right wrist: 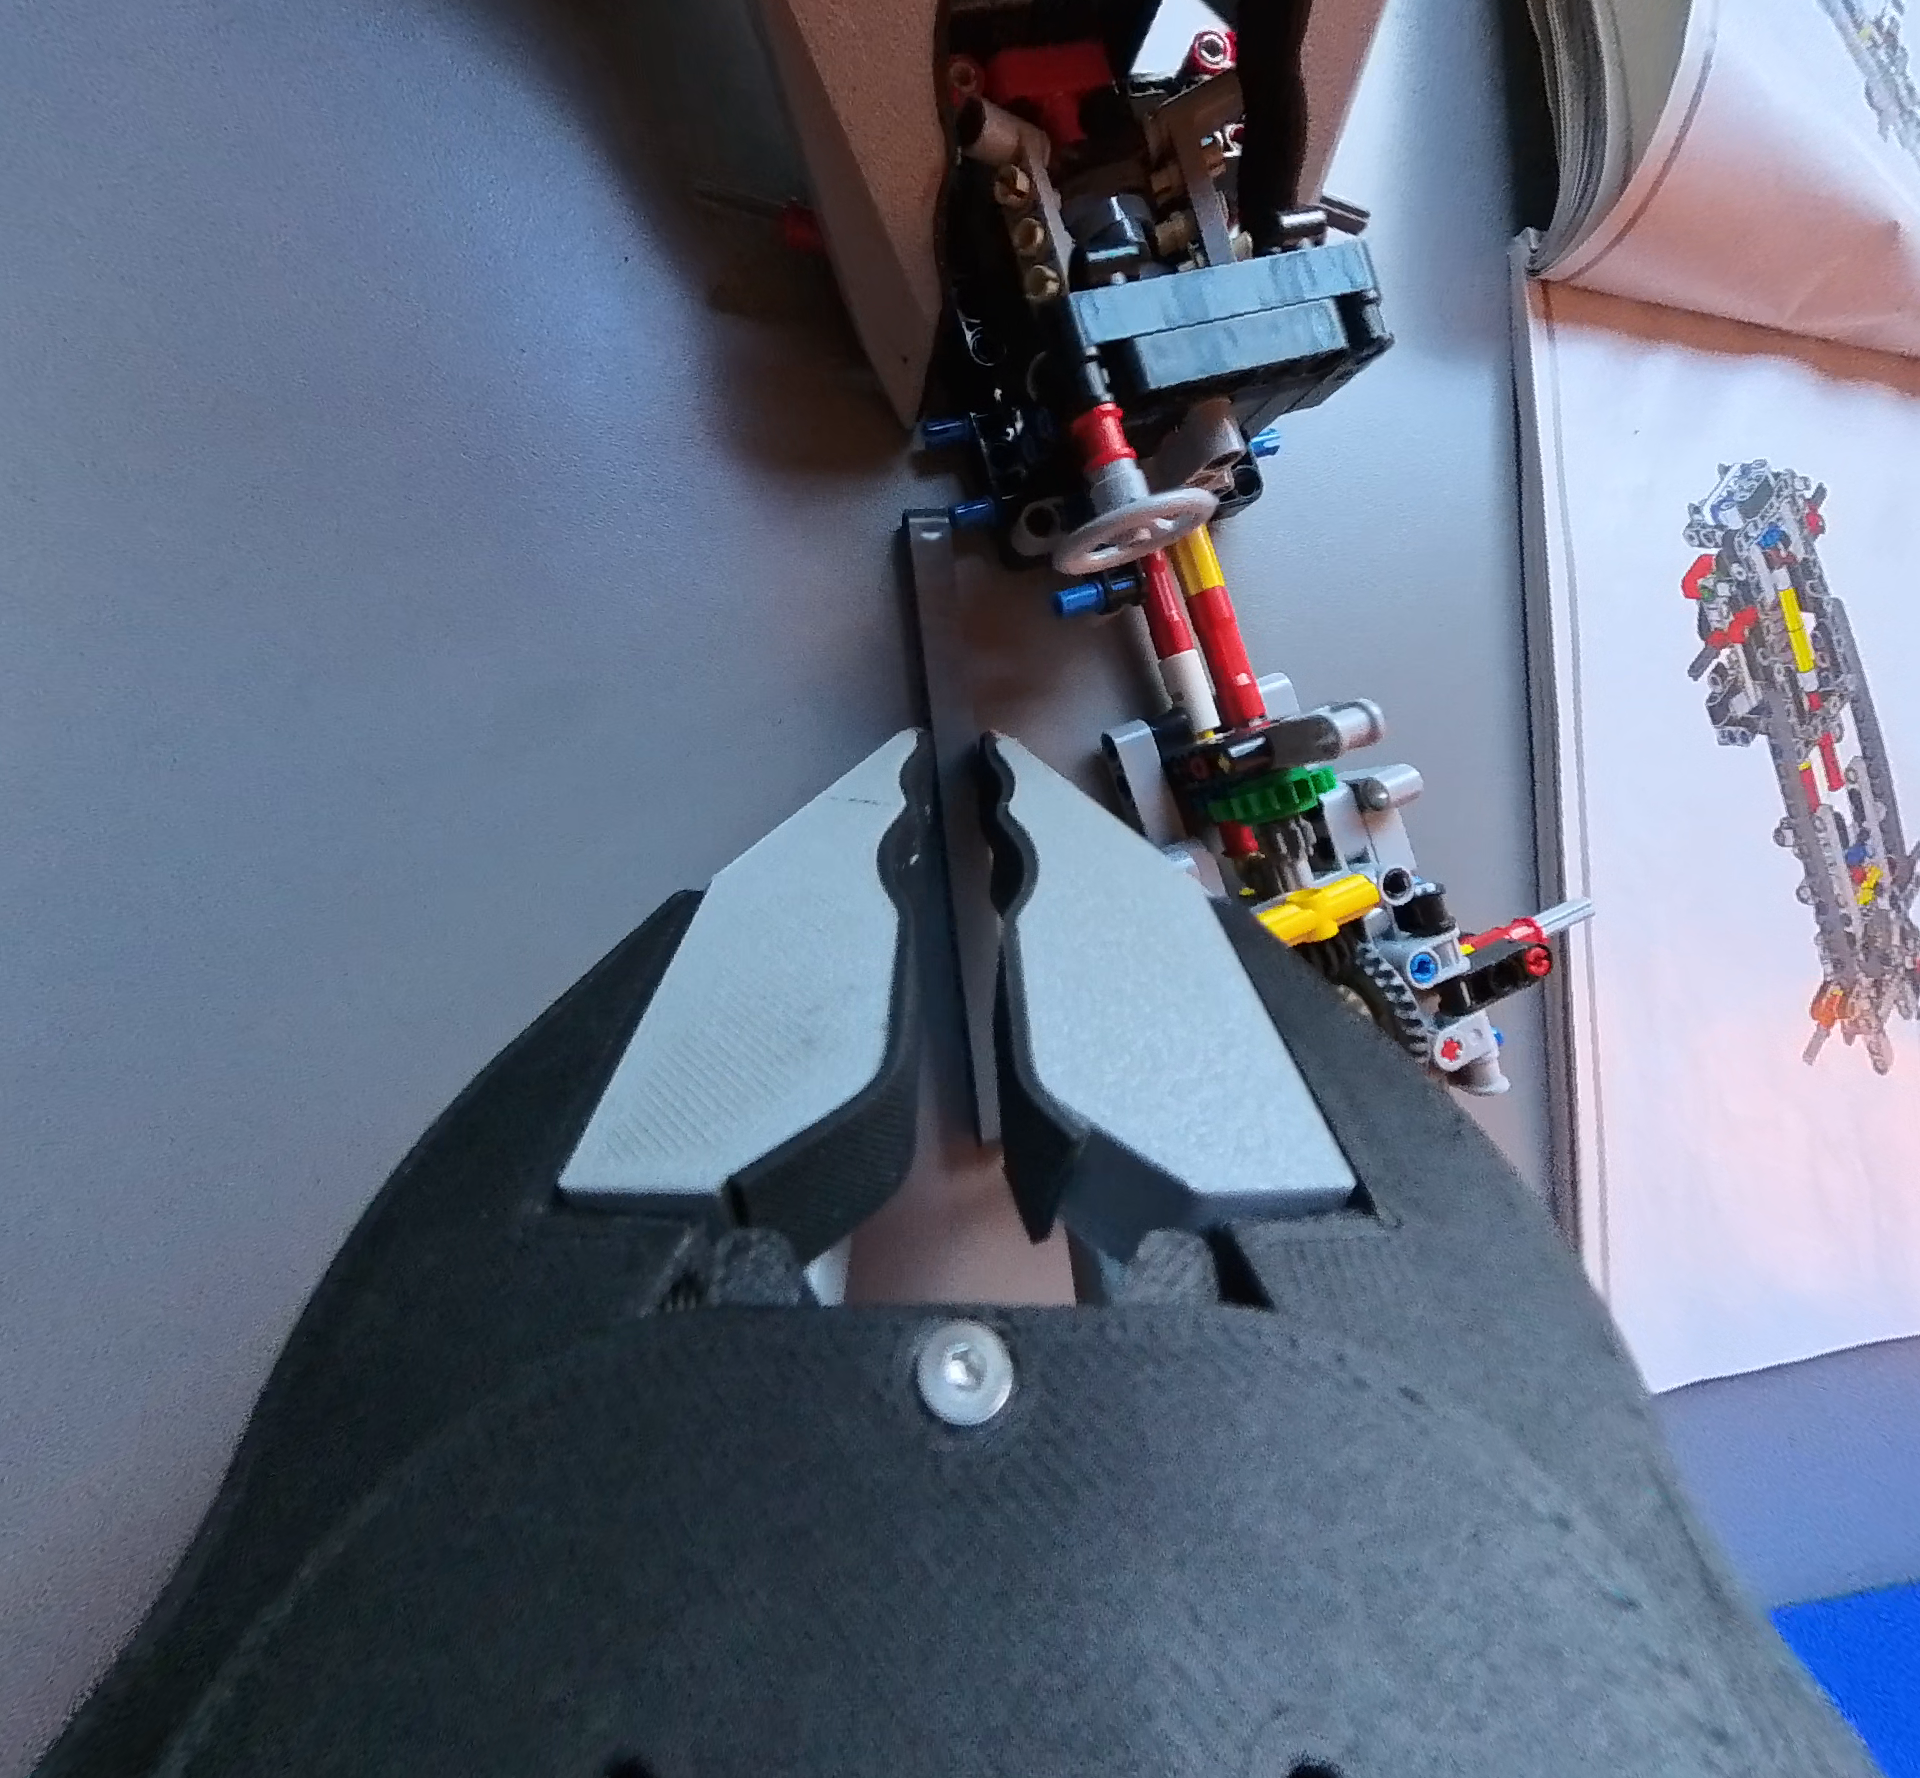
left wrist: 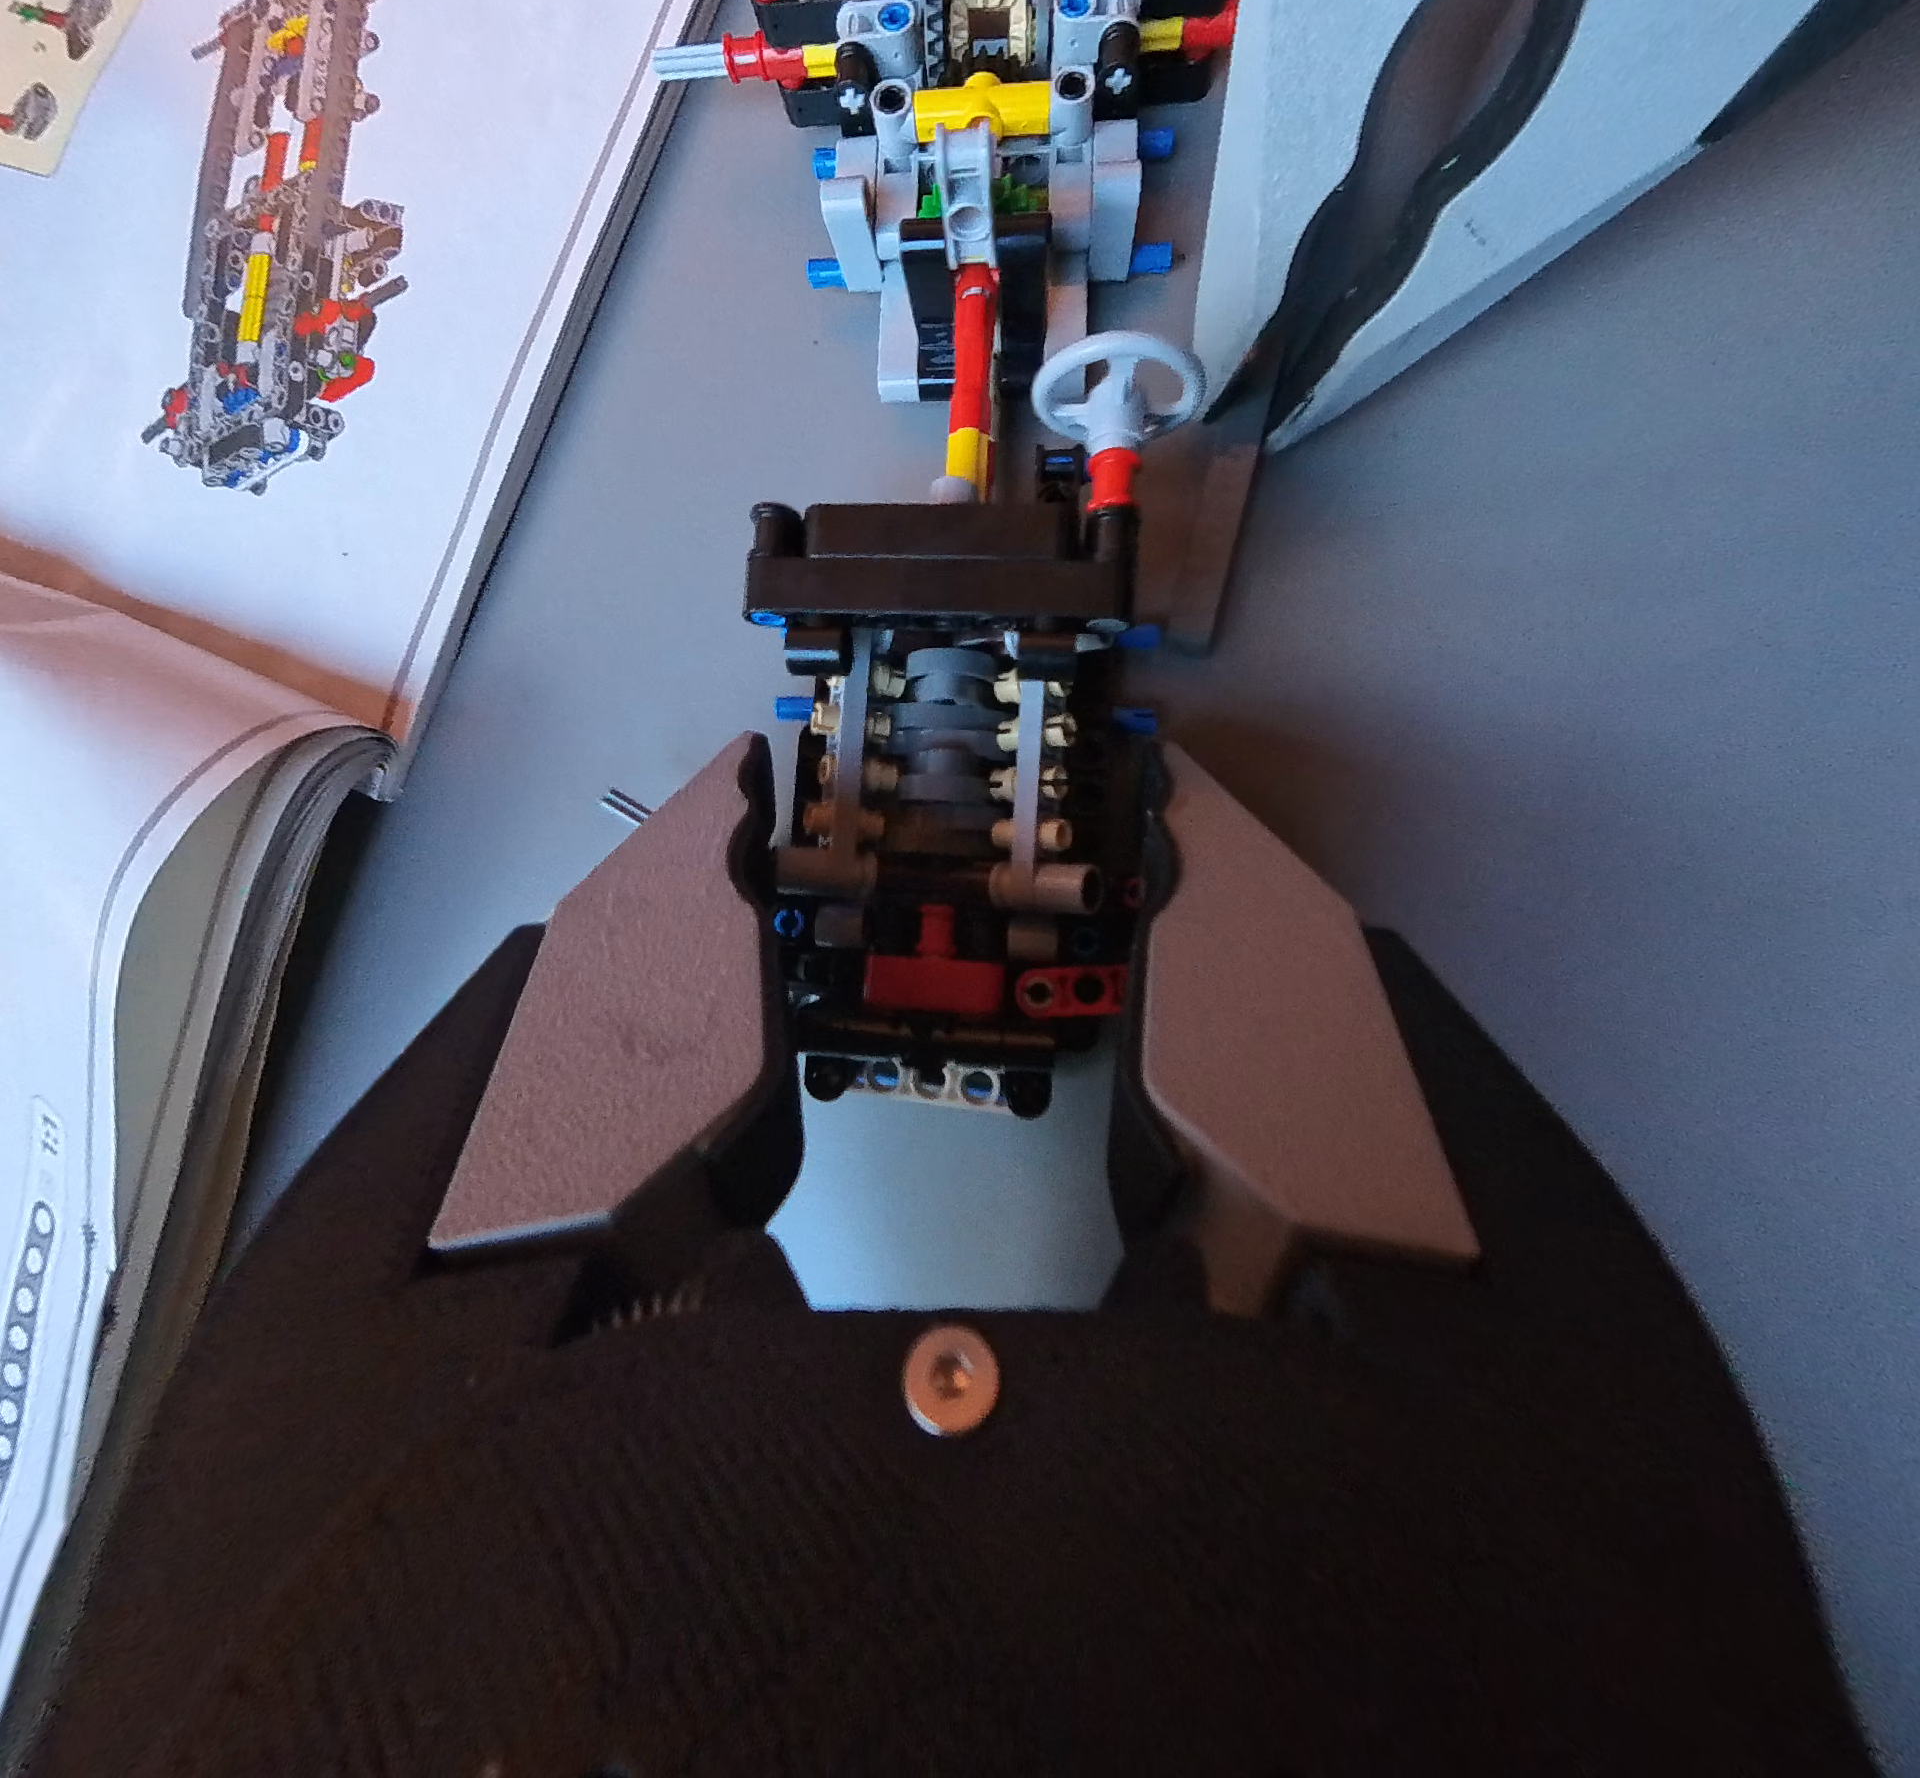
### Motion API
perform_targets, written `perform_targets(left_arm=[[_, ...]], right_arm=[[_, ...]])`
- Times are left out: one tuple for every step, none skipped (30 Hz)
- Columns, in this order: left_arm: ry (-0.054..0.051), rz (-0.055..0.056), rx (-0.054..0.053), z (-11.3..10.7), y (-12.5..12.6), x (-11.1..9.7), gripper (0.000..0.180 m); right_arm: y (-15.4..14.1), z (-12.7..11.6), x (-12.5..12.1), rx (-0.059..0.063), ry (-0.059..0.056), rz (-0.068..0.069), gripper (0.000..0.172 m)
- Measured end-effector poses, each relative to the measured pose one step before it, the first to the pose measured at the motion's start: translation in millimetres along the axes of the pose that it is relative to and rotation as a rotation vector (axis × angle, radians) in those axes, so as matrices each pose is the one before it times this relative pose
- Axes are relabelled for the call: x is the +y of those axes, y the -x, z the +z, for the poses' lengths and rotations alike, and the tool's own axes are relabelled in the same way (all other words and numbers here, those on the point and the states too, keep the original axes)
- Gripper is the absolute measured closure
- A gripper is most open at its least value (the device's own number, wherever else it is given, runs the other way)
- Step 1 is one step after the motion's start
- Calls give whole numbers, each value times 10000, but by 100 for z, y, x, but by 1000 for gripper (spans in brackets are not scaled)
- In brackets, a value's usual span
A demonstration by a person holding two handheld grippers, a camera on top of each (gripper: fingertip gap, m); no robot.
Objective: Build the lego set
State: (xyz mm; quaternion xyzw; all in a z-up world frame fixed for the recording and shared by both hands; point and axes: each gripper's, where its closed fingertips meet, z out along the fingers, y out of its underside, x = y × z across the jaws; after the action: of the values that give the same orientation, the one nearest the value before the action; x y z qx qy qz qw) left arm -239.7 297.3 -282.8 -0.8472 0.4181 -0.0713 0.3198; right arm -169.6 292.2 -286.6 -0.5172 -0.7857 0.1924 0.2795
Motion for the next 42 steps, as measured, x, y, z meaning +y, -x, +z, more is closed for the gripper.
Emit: perform_targets(left_arm=[[-14, 86, -57, -22, 21, -75, 111], [-27, 82, -44, -14, -13, -96, 111], [-36, 61, -27, -14, -21, -111, 111], [-25, 49, -14, 0, -30, -86, 111], [-7, 63, -26, 29, 6, -46, 110], [-34, 53, 3, 40, -40, -90, 109], [-37, 23, 19, 49, -58, -113, 108], [-12, 16, 18, 59, -47, -90, 107], [-5, 33, 18, 64, -57, -84, 106], [10, 45, 10, 80, -61, -54, 106], [52, 56, -8, 115, -35, 18, 106], [-22, 17, 18, 68, -75, -135, 107], [16, 20, 18, 63, -79, -94, 108], [30, 38, -18, 43, -41, -87, 109], [65, 27, -47, 11, 8, -41, 109], [53, 17, -49, 12, -7, -37, 109], [20, 36, -51, 2, -18, -51, 109], [5, 44, -53, -1, -9, -37, 109], [9, 24, -39, -6, -9, -17, 109], [15, 4, -22, -5, -1, -17, 109], [5, -6, -2, 5, 1, -4, 109], [-2, -11, 10, 13, 8, -8, 109], [1, -21, 10, 12, 14, 1, 109], [1, -25, 7, 16, 9, -8, 109], [-5, 4, 4, 9, 5, -11, 109], [1, 19, 9, 8, 2, -10, 109], [18, 28, 20, 3, -18, 0, 109], [36, 41, 36, 7, -42, -1, 110], [56, 13, 34, 1, -19, 13, 110], [65, -23, 33, 20, 10, 9, 111], [53, -42, 22, 36, 9, -2, 111], [46, -44, 4, 35, 25, -9, 111], [36, -42, -27, 31, 45, -35, 112], [17, -15, -84, 47, 88, -85, 110], [21, 34, -135, 34, 112, -98, 109], [35, 93, -111, -14, 56, -71, 107], [29, 105, -53, -16, 7, -46, 106], [39, 49, -7, -8, -21, -21, 105], [6, -21, 22, 23, 10, -25, 105], [-24, -38, 38, 53, 3, -31, 104], [-30, -31, 22, 36, 61, -32, 103], [-40, -5, 3, -1, 82, -47, 102]], right_arm=[[-29, 32, -40, 62, -2, -82, 166], [-19, 33, -45, 55, -13, -73, 166], [-35, 28, -36, 48, -9, -49, 166], [-31, 22, -7, 32, 0, -23, 166], [-44, 4, -2, 30, 3, 1, 166], [-20, 4, -3, 12, -5, 8, 166], [-9, 5, -2, 0, -8, 13, 166], [-5, 8, -6, 2, -2, 13, 166], [-31, 9, -7, 18, -3, 8, 166], [-24, 11, -8, 7, -7, 10, 166], [-15, 8, -2, 5, -2, 19, 166], [-3, 5, -2, -3, -7, 17, 166], [-17, 1, -8, 2, -2, 13, 166], [-7, -1, 6, 6, 2, 15, 166], [1, 0, 5, -3, 0, 8, 166], [-21, -15, 13, 9, 11, 5, 166], [-25, -15, 12, 11, 2, 13, 166], [6, -21, -16, -20, -20, 23, 166], [7, -25, 3, -33, -15, 38, 166], [30, -15, -22, -43, -30, 39, 166], [-1, -19, -29, -35, -36, 40, 166], [-12, 2, 22, -22, -4, 32, 166], [-44, 5, 75, 6, 24, 18, 166], [-53, 13, 74, 22, 25, 6, 166], [-73, -16, 14, 29, -7, 2, 166], [-54, -7, 41, 25, 12, 6, 166], [-57, 17, 20, 16, 14, 13, 166], [12, 23, -7, -6, 6, 13, 166], [-6, 6, -1, 5, 9, 9, 166], [-14, 12, -11, 10, 2, 9, 166], [-27, 3, 9, 6, -4, 26, 166], [-25, 6, -4, -6, -10, 39, 166], [-15, 8, 4, -4, -10, 37, 166], [-32, 10, -4, 8, -13, 24, 166], [-53, 24, -1, 36, -12, 2, 166], [-37, 8, 12, 34, 0, -21, 166], [4, 1, -2, 16, 0, -23, 166], [-4, 7, 3, 7, 0, -7, 166], [4, -6, 7, -2, 0, -2, 166], [-9, -4, 6, 0, -3, -4, 166], [-10, 8, 7, -2, -10, 1, 166], [-2, -4, 3, -6, -13, 4, 166]])
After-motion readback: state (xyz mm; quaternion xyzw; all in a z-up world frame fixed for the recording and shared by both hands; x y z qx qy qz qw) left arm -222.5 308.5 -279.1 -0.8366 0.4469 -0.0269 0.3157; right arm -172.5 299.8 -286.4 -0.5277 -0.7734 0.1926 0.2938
